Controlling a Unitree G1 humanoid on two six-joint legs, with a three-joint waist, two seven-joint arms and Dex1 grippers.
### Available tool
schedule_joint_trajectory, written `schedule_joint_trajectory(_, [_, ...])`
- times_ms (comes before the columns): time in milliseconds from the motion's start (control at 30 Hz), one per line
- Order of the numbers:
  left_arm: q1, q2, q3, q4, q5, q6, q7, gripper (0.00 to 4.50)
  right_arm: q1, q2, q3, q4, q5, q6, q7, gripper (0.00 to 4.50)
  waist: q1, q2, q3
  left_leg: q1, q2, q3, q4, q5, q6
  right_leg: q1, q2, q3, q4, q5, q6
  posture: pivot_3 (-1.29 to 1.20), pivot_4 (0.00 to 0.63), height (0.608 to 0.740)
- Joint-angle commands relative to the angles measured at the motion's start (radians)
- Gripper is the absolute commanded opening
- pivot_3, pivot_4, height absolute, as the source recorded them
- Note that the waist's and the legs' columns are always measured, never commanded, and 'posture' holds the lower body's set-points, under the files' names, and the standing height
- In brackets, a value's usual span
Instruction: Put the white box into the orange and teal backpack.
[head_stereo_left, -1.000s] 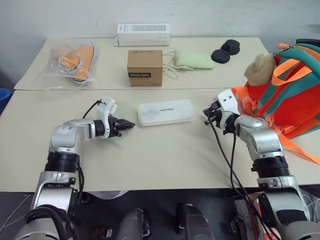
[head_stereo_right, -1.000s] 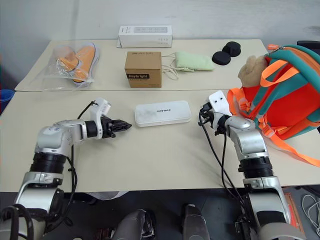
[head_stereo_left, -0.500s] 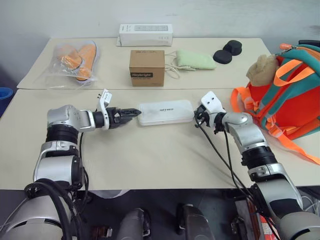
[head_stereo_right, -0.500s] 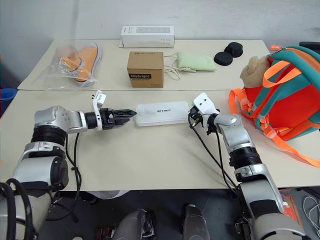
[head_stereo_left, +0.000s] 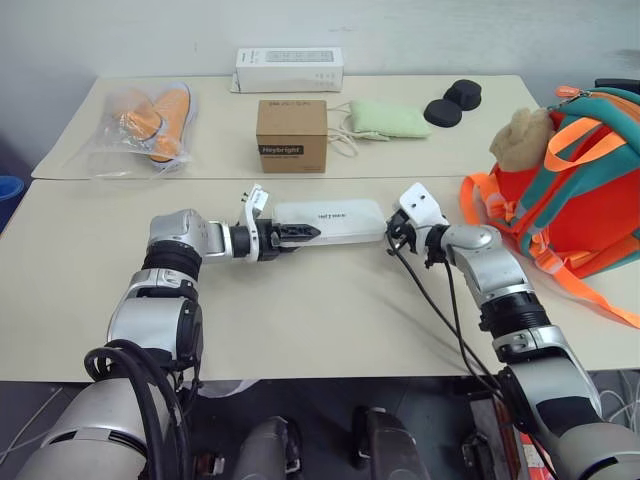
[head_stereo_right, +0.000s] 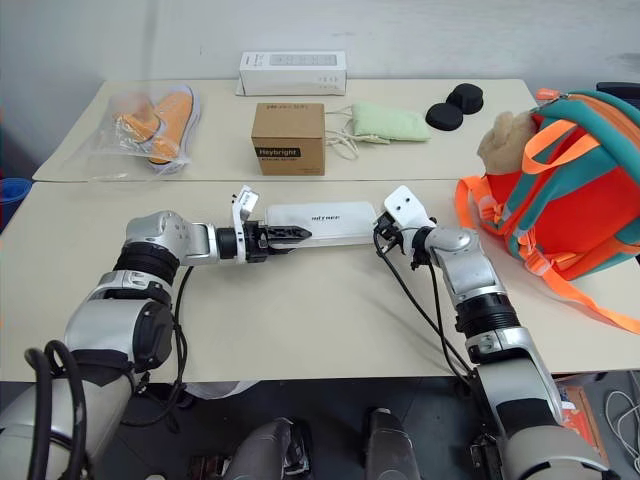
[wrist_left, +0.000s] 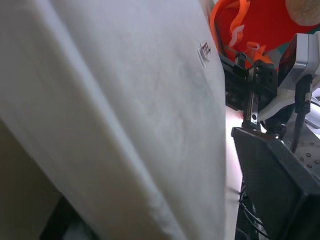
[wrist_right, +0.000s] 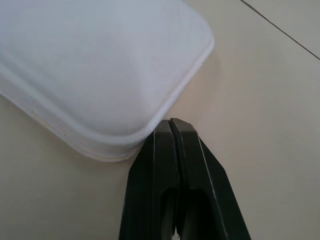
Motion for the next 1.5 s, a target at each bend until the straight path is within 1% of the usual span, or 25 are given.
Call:
schedule_joint_trajectory(33, [-0.046,0.023,0.017,0.0,-0.002,-0.007,-0.021,2.24,0.031,-0.012,-0.024,-0.052,0.005,-0.007,-0.003,0.0,0.001,0.0,0.0,0.0,0.0,0.0,0.0,0.0,0.0,0.0,0.0,0.0,0.0,0.0,0.0,0.0,0.15,0.74])
schedule_joint_trajectory(100, [-0.05,0.031,0.023,0.009,0.002,-0.013,-0.022,1.68,0.046,-0.013,-0.031,-0.069,0.007,0.0,-0.003,0.0,0.001,0.0,0.0,0.0,0.0,0.0,0.0,0.0,0.0,0.0,0.0,0.0,0.0,0.0,0.0,0.0,0.15,0.74])
schedule_joint_trajectory(133, [-0.05,0.035,0.023,0.01,0.003,-0.014,-0.027,1.51,0.054,-0.015,-0.033,-0.077,0.007,0.003,-0.003,0.0,0.001,0.0,0.0,0.0,0.0,0.0,0.001,0.0,0.0,0.0,0.0,0.0,0.0,0.0,0.0,0.0,0.15,0.74])
schedule_joint_trajectory(267, [-0.047,0.048,0.047,0.001,-0.014,-0.016,-0.038,1.5,0.084,-0.02,-0.045,-0.12,0.01,0.018,-0.007,0.0,0.0,0.0,0.0,0.0,0.0,0.0,0.0,0.0,0.0,0.0,0.0,0.0,0.0,0.0,0.0,0.0,0.15,0.74])
schedule_joint_trajectory(367, [-0.032,0.057,0.05,-0.039,-0.029,-0.006,-0.071,1.5,0.123,-0.03,-0.076,-0.194,0.027,0.049,-0.014,0.0,0.0,0.0,0.0,0.0,0.0,0.0,0.0,0.0,0.0,-0.001,0.0,0.0,0.0,0.0,0.0,0.0,0.15,0.74])
schedule_joint_trajectory(433, [-0.019,0.068,0.06,-0.098,-0.057,0.018,-0.104,1.5,0.168,-0.049,-0.117,-0.297,0.064,0.114,-0.008,0.0,0.002,0.0,0.0,0.0,0.0,0.0,0.0,0.0,0.0,-0.001,0.0,0.0,0.0,0.0,0.0,0.0,0.15,0.74])
schedule_joint_trajectory(500, [0.004,0.085,0.071,-0.189,-0.092,0.051,-0.135,1.5,0.226,-0.066,-0.187,-0.451,0.138,0.235,-0.003,0.0,0.005,0.0,0.0,-0.002,0.0,0.0,0.0,0.0,0.0,-0.002,0.0,0.0,0.0,0.0,0.0,0.0,0.15,0.74])
schedule_joint_trajectory(600, [0.075,0.103,0.101,-0.44,-0.173,0.129,-0.125,1.5,0.355,-0.134,-0.339,-0.754,0.305,0.506,0.029,0.57,0.008,0.0,0.0,-0.005,0.0,0.0,0.0,0.0,0.0,-0.006,-0.001,0.001,0.001,0.0,0.0,0.0,0.15,0.74])
schedule_joint_trajectory(667, [0.106,0.103,0.154,-0.571,-0.227,0.184,-0.076,1.5,0.449,-0.206,-0.442,-0.905,0.386,0.632,0.053,1.27,0.009,0.0,0.0,-0.007,0.0,-0.001,0.001,0.0,0.0,-0.008,-0.001,0.002,0.001,0.0,0.0,0.0,0.15,0.74])
schedule_joint_trajectory(767, [0.139,0.096,0.219,-0.728,-0.282,0.241,0.002,1.5,0.586,-0.317,-0.65,-1.029,0.441,0.769,0.066,2.23,0.013,0.0,0.0,-0.006,0.0,-0.001,0.002,0.0,0.0,-0.006,-0.001,0.002,0.001,0.0,0.0,0.0,0.15,0.74])
schedule_joint_trajectory(833, [0.153,0.086,0.248,-0.785,-0.307,0.264,0.046,1.5,0.636,-0.356,-0.731,-1.057,0.463,0.81,0.06,2.95,0.019,-0.001,0.0,-0.004,0.0,-0.001,0.002,-0.001,0.001,-0.003,-0.002,0.001,0.001,0.0,0.0,0.0,0.15,0.74])
schedule_joint_trajectory(867, [0.162,0.083,0.249,-0.816,-0.308,0.266,0.07,1.5,0.643,-0.361,-0.796,-1.05,0.474,0.839,0.048,3.31,0.018,-0.001,0.0,-0.001,0.0,-0.002,0.002,-0.001,0.001,0.0,-0.001,0.001,0.0,0.0,0.0,0.0,0.15,0.74])
schedule_joint_trajectory(933, [0.183,0.078,0.251,-0.881,-0.314,0.255,0.108,1.5,0.627,-0.354,-0.886,-1.011,0.472,0.864,0.0,3.98,0.016,-0.001,0.0,0.002,0.0,-0.001,0.002,-0.002,0.001,0.002,-0.001,0.001,0.0,0.0,0.0,0.0,0.15,0.74])
schedule_joint_trajectory(967, [0.195,0.08,0.248,-0.91,-0.318,0.252,0.12,1.5,0.613,-0.346,-0.909,-0.988,0.466,0.864,-0.028,4.31,0.016,-0.001,0.0,0.002,0.0,-0.002,0.001,-0.002,0.001,0.002,-0.002,0.002,0.0,0.0,0.0,0.0,0.15,0.74])
schedule_joint_trajectory(1000, [0.208,0.083,0.245,-0.936,-0.326,0.247,0.123,1.5,0.6,-0.337,-0.908,-0.965,0.454,0.851,-0.058,4.48,0.015,-0.001,0.0,0.002,0.0,-0.001,0.001,-0.002,0.001,0.001,-0.002,0.002,0.0,0.0,0.0,0.0,0.15,0.74])
schedule_joint_trajectory(1167, [0.241,0.106,0.251,-1.053,-0.378,0.26,0.145,1.5,0.445,-0.225,-0.873,-0.881,0.448,0.83,-0.217,4.48,0.007,-0.001,0.0,0.001,0.0,-0.001,0.0,-0.001,-0.001,0.0,-0.001,0.003,0.001,0.0,0.0,0.0,0.15,0.74])
schedule_joint_trajectory(1233, [0.228,0.103,0.262,-1.077,-0.394,0.26,0.168,1.5,0.36,-0.159,-0.847,-0.801,0.446,0.791,-0.272,4.48,0.006,-0.001,0.0,0.001,0.0,0.0,0.0,-0.001,-0.001,-0.001,-0.001,0.003,0.001,0.0,0.0,0.0,0.15,0.74])
schedule_joint_trajectory(1300, [0.219,0.103,0.263,-1.085,-0.405,0.255,0.184,1.5,0.297,-0.115,-0.837,-0.733,0.446,0.754,-0.309,4.48,0.005,-0.001,0.0,0.001,0.0,0.0,0.0,-0.001,-0.001,-0.001,0.0,0.003,0.001,0.0,0.0,0.0,0.15,0.74])
schedule_joint_trajectory(1367, [0.211,0.102,0.268,-1.098,-0.419,0.251,0.202,1.5,0.225,-0.072,-0.813,-0.625,0.434,0.662,-0.34,4.48,0.005,-0.001,0.0,0.001,0.0,0.0,-0.001,0.0,-0.001,-0.001,0.0,0.003,0.002,0.0,0.0,0.0,0.15,0.74])
schedule_joint_trajectory(1500, [0.203,0.112,0.267,-1.094,-0.431,0.232,0.227,1.5,0.143,-0.038,-0.746,-0.439,0.392,0.473,-0.366,4.48,0.005,-0.001,0.0,0.001,0.0,0.0,-0.001,0.0,-0.001,-0.001,0.0,0.003,0.001,0.0,0.0,0.0,0.15,0.74])
